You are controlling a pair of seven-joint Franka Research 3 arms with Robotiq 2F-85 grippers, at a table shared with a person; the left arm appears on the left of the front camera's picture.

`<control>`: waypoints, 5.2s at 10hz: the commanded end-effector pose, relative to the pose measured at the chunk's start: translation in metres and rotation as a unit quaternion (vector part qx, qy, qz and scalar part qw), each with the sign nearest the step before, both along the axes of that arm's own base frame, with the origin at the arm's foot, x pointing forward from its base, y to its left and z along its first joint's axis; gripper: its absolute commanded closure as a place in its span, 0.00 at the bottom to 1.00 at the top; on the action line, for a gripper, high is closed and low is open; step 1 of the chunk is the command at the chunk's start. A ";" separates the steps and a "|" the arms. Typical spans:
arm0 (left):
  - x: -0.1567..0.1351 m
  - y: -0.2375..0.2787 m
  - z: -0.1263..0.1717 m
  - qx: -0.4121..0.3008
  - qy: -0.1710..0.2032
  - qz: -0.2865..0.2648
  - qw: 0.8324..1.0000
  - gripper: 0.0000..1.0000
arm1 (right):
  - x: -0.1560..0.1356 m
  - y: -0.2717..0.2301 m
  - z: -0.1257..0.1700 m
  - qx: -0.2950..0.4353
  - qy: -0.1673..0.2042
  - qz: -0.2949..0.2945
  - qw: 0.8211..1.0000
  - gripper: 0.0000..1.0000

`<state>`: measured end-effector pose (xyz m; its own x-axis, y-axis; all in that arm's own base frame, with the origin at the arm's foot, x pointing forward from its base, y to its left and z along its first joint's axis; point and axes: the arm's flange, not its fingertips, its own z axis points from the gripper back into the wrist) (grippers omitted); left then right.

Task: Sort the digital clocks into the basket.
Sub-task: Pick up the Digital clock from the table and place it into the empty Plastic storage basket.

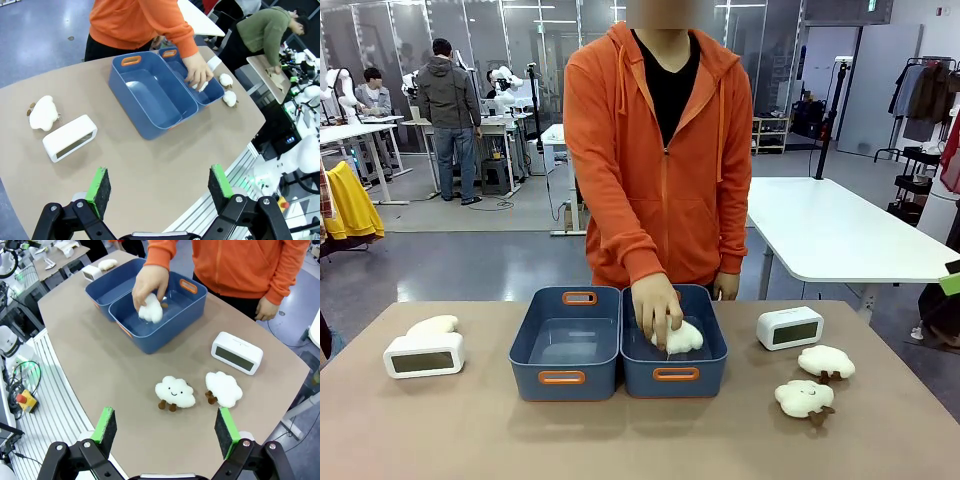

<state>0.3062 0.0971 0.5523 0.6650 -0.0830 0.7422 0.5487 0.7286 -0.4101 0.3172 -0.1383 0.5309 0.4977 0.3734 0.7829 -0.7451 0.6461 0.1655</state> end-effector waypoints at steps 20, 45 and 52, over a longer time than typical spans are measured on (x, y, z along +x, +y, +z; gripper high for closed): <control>0.001 0.000 0.001 -0.005 -0.006 -0.011 1.000 0.00 | 0.313 0.172 -0.157 -0.402 -0.006 0.338 0.851 0.00; 0.001 0.000 0.001 -0.005 -0.006 -0.011 1.000 0.00 | 0.169 0.381 -0.001 -0.327 -0.037 0.247 0.911 0.93; 0.001 0.000 0.001 -0.005 -0.006 -0.011 1.000 0.00 | 0.169 0.577 -0.082 -0.305 -0.068 0.256 0.915 0.93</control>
<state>0.3064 0.0965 0.5524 0.6680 -0.0890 0.7389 0.5466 0.7324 -0.4059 0.4760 0.4225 0.4507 0.0012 0.9226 0.3857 -0.9723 0.0912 -0.2153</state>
